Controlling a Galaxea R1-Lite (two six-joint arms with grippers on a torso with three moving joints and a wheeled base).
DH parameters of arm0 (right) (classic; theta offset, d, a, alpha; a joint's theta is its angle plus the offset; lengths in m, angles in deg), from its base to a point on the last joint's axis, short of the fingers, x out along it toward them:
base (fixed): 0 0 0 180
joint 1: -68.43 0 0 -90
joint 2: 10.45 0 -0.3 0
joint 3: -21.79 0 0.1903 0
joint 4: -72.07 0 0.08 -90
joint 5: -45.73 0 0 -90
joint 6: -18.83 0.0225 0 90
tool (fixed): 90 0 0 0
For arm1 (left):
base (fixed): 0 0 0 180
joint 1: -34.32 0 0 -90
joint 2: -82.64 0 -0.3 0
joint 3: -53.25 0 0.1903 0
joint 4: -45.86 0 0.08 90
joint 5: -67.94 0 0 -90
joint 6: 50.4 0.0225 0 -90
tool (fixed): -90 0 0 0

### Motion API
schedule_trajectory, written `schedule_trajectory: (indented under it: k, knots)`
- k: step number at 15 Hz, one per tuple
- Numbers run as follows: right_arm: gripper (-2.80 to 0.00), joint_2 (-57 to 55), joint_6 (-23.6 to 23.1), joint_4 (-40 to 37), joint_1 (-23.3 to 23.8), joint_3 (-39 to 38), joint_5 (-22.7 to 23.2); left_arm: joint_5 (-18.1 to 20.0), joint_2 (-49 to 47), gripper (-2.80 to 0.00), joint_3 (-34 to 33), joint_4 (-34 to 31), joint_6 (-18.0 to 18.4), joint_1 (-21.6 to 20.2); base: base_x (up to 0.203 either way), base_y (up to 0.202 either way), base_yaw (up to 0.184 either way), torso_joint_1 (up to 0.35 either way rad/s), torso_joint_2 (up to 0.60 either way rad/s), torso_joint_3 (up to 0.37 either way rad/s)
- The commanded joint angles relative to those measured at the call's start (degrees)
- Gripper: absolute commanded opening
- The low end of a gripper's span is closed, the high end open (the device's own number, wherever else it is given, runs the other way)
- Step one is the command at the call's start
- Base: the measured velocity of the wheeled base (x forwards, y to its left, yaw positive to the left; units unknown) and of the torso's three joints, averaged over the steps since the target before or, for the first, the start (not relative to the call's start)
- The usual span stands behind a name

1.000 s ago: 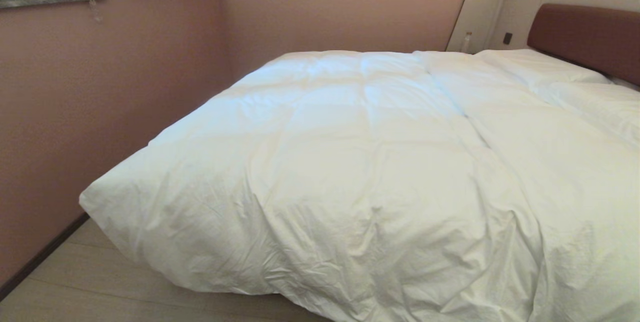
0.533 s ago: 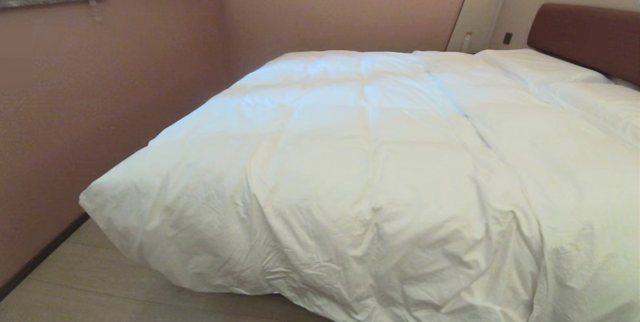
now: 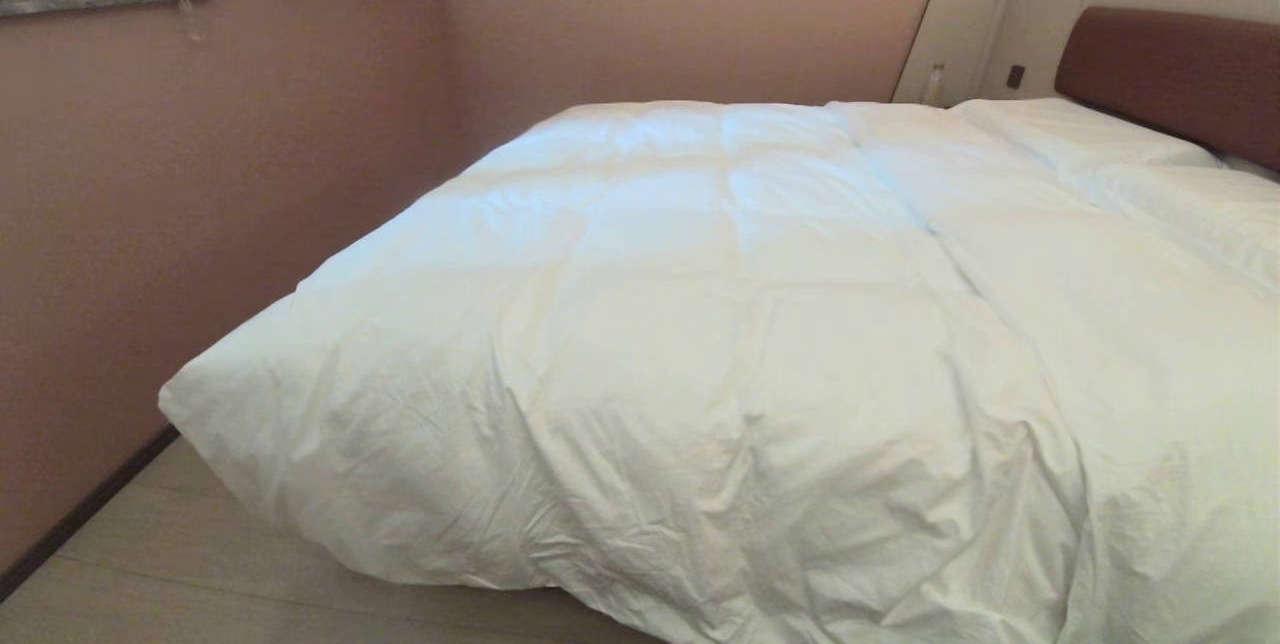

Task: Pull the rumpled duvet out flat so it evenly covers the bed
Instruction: Flatten the corners of the folded blanket

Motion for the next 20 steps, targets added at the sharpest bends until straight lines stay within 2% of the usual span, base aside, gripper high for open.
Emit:
schedule_trajectory:
  k: [1, 5, 7, 11, 20]
  knots:
    - [-2.8, 0.2, 0.2, 10.4, 0.0, -0.9, 0.7, 0.0, 0.0, -2.8, 0.0, 0.0, 0.0, 0.0, 0.0, 0.0, 0.0, 0.0, 0.0, 0.0]
    - [-2.8, 0.2, 0.7, 8.9, 0.0, -2.0, 5.3, 0.0, 0.0, -2.8, 0.0, 0.0, 0.0, 0.0, 0.0, 0.0, 0.0, 0.0, 0.0, 0.0]
    - [-2.8, 0.2, 1.0, 5.4, 0.0, -2.0, 5.4, -0.1, 0.0, -2.8, 0.0, 0.0, 0.0, -0.1, 0.0, 0.0, 0.0, 0.0, 0.0, 0.0]
    - [-2.8, 0.2, 3.2, 5.8, 0.0, -2.0, 5.3, 0.0, 0.0, -2.8, 0.0, 0.0, 0.0, 0.0, 0.0, 0.0, 0.0, 0.0, 0.0, 0.0]
    - [-2.8, 0.2, 3.4, 5.8, 0.0, -2.0, 5.3, 0.0, 0.0, -2.8, 0.0, 0.0, 0.1, -0.1, 0.0, 0.0, 0.0, 0.0, 0.0, 0.0]
